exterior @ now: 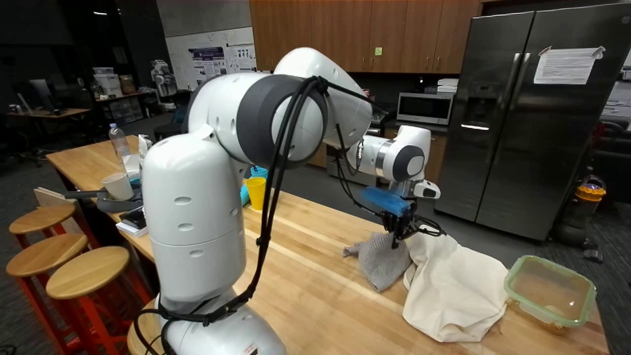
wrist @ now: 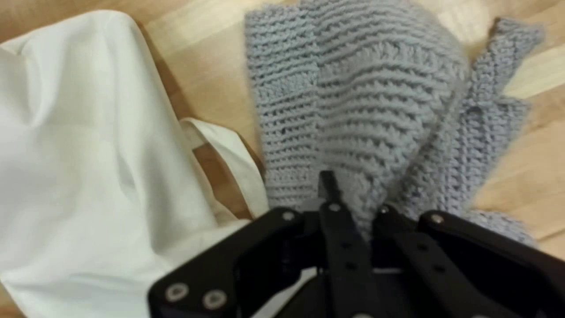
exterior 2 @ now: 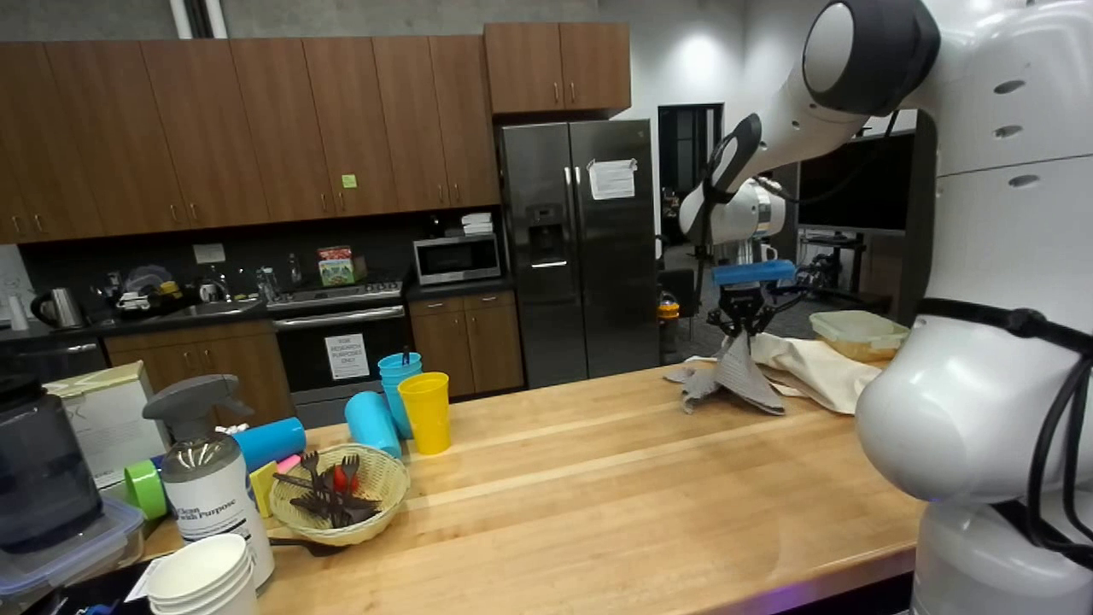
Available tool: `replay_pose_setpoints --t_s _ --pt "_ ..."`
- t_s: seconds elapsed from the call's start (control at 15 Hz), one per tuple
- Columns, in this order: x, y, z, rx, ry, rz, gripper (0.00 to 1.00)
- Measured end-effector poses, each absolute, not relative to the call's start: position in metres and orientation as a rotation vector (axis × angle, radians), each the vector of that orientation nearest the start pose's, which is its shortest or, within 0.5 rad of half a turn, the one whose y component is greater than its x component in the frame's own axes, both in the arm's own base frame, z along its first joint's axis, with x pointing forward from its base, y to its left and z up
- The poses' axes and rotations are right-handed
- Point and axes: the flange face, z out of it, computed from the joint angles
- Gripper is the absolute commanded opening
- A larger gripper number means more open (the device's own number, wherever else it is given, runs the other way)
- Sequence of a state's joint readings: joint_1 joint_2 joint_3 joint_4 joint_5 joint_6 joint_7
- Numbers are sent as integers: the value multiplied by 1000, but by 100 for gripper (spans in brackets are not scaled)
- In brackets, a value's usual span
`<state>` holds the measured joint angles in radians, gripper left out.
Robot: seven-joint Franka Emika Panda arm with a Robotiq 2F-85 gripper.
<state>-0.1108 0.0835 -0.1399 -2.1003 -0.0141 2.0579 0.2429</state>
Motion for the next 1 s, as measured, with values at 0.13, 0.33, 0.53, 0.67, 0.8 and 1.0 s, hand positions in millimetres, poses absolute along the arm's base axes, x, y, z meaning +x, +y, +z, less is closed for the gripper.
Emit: replay_pose_setpoints --t_s 0.13,0.33,0.53,0.67,0.8,1.0 --pt "534 -114 399 -3081 698 111 1" --pt "538 -79 433 -3091 601 9 1" --pt "538 -44 454 -3077 520 -48 1" --pt "538 -25 463 -3075 470 -70 1" --pt "537 -9 471 -3079 423 -93 1" --pt "533 15 483 -3091 353 -131 1"
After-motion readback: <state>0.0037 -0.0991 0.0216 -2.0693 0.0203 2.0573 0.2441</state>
